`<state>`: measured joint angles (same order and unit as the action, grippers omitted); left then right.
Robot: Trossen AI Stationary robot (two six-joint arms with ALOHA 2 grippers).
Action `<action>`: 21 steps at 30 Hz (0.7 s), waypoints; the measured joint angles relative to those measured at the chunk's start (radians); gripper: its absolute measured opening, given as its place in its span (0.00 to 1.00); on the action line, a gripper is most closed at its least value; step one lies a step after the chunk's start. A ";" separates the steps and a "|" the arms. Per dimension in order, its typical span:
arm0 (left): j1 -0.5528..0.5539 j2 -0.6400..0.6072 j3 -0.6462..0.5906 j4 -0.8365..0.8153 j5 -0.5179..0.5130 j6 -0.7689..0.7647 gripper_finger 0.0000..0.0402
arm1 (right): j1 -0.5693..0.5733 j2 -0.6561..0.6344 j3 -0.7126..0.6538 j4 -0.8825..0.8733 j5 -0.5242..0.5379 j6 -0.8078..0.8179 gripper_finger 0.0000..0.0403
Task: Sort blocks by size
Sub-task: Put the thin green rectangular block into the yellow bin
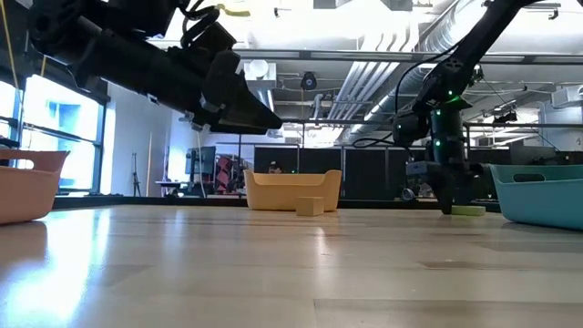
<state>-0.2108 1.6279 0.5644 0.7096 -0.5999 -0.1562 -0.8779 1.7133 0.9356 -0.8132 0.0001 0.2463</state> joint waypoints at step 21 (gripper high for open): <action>0.065 -0.012 0.000 0.113 0.002 0.077 0.65 | 0.057 -0.317 0.004 0.112 -0.073 -0.212 0.31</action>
<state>-0.1461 1.6162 0.5642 0.8224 -0.5981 -0.0797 -0.8204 1.3967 0.9394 -0.7016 -0.0727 0.0338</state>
